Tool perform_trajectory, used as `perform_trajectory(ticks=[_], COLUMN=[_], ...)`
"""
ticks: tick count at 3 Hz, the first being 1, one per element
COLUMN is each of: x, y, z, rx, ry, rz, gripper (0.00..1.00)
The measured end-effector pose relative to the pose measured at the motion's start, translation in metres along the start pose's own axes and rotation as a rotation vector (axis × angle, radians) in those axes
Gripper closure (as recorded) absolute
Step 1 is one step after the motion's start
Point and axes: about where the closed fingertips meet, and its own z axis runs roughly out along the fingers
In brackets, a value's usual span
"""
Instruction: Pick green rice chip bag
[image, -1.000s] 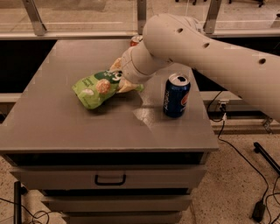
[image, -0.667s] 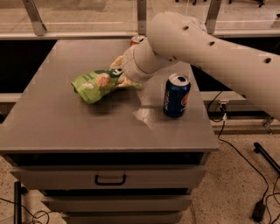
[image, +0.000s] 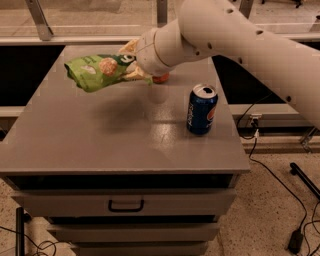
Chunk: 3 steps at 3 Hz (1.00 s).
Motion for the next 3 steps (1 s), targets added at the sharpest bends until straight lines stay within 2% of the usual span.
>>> perform_trajectory(ticks=[2, 3], x=[-0.034, -0.034], y=[-0.045, -0.045], z=[-0.011, -0.011], rx=[0.079, 0.079], ry=[-0.114, -0.114], rz=[-0.032, -0.032], gripper=[1.00, 1.00])
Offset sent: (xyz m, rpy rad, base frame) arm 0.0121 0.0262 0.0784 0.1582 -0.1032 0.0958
